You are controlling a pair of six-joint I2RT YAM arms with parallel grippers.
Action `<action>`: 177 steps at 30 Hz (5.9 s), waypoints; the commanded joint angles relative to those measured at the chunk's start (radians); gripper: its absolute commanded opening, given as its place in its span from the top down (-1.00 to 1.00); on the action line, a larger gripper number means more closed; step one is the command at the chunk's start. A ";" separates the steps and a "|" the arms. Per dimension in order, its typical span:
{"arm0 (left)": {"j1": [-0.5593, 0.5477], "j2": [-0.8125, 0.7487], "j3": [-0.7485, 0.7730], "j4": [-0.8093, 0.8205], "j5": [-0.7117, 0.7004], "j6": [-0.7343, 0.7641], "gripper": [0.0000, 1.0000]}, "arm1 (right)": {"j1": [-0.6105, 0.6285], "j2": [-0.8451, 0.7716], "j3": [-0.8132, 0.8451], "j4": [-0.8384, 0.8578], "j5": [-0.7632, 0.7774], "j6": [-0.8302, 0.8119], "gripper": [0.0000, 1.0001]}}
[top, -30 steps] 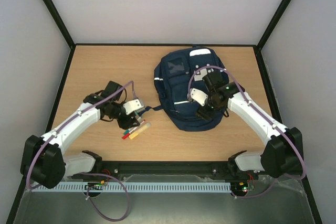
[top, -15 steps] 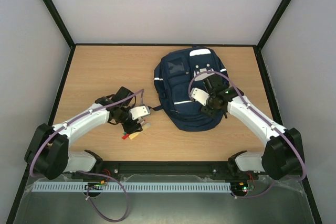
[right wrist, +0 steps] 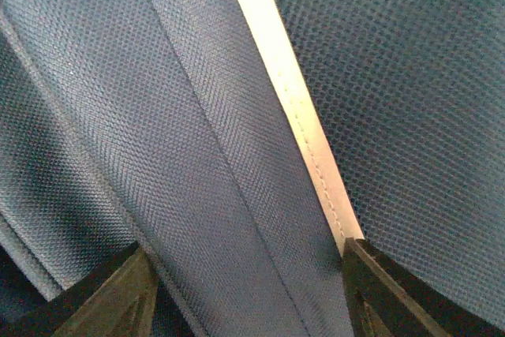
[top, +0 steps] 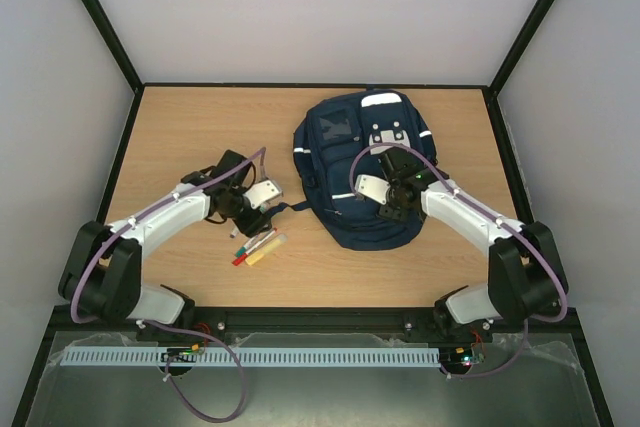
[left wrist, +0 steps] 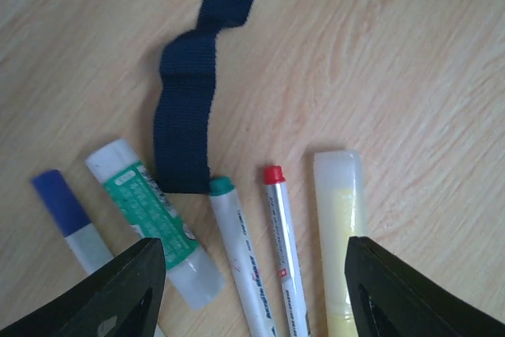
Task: Pack the student bag
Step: Adjust the student bag at the center of the board, then pick up the stationery from the center of the board.
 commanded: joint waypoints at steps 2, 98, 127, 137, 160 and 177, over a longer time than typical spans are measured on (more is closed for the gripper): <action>0.018 0.023 0.060 0.012 0.022 -0.047 -0.31 | -0.001 0.027 -0.013 0.184 0.127 -0.001 -0.14; 0.183 0.241 0.879 -0.254 0.112 -0.236 -0.99 | -0.004 0.103 0.370 -0.067 -0.287 0.352 0.98; 0.295 0.052 0.137 -0.132 -0.026 -0.235 0.25 | -0.017 0.073 0.323 -0.054 -0.290 0.369 0.98; 0.235 0.164 0.129 -0.117 -0.075 -0.224 0.30 | -0.018 0.071 0.319 -0.054 -0.285 0.366 0.98; 0.151 0.338 0.183 -0.065 -0.168 -0.237 0.35 | -0.030 0.044 0.299 -0.049 -0.278 0.363 0.98; 0.172 0.308 0.279 -0.116 -0.176 -0.208 0.95 | -0.038 0.043 0.380 -0.091 -0.305 0.346 0.98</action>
